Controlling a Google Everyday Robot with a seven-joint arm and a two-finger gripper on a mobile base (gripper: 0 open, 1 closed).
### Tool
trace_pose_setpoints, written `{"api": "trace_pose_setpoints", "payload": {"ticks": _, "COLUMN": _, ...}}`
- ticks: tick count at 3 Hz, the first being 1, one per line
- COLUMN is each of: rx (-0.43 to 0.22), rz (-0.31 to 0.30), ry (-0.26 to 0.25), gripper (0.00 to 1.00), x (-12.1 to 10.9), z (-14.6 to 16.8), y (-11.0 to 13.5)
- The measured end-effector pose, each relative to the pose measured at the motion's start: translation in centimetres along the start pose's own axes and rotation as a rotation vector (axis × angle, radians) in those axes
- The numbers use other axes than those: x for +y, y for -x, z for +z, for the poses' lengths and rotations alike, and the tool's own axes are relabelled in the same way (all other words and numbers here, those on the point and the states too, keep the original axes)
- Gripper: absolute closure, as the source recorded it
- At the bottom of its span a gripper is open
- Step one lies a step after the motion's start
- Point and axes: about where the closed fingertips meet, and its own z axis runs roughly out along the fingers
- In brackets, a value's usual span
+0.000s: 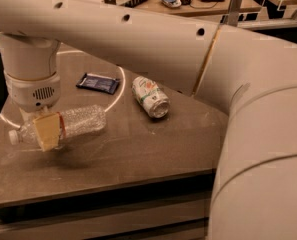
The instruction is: Knock water bottle over
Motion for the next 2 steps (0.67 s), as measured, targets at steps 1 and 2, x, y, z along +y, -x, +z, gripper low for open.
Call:
{"api": "trace_pose_setpoints", "payload": {"ticks": 1, "rx": -0.006, "rz": 0.040, "ry": 0.002, "gripper": 0.39, "x": -0.29, "z": 0.61, "y": 0.09}}
{"api": "trace_pose_setpoints", "payload": {"ticks": 2, "rx": -0.012, "rz": 0.062, "ry": -0.009, "gripper": 0.07, "x": -0.89, "z": 0.79, "y": 0.23}}
